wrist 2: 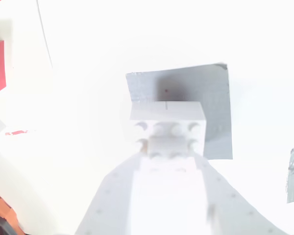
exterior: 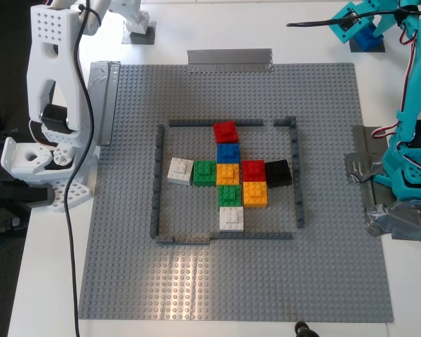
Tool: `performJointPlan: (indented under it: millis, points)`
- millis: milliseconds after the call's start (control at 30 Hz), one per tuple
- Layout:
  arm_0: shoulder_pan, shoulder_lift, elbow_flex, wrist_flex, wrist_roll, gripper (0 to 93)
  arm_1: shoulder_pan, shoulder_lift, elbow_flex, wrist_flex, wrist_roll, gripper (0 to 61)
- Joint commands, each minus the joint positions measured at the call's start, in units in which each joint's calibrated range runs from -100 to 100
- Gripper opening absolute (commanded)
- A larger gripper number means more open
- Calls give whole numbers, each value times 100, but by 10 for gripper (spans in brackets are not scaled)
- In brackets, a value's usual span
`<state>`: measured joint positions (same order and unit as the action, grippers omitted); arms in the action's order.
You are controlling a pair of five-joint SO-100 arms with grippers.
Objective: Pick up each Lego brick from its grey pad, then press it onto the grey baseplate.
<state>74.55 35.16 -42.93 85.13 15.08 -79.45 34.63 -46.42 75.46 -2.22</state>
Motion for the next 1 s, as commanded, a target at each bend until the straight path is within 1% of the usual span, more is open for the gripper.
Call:
performJointPlan:
  millis: [0, 100, 233, 400, 500, 633, 867, 967]
  points:
    - [137, -177, -127, 63, 38, 0, 20, -1214, -437, 249, 29, 2]
    - [209, -426, -227, 299, 204, 0, 64, -1566, -328, 444, 20, 2]
    - [340, -1139, 53, 445, 507, 0, 158, -2132, -40, 599, 25, 2]
    - [166, -2263, 740, 502, 502, 0, 368, -2828, 412, 761, -5, 2]
    - [-233, -2924, 1354, 535, 492, 0, 550, -3291, 845, 802, -78, 2]
    - [-937, -3877, 2437, 551, 287, 0, 869, -3944, 1532, 989, -244, 2]
    - [-2438, -5499, 4351, 551, -79, 0, 1768, -5403, 3455, 1046, -811, 1]
    - [-3164, -5946, 4920, 551, -235, 0, 2247, -5815, 3997, 1152, -913, 1]
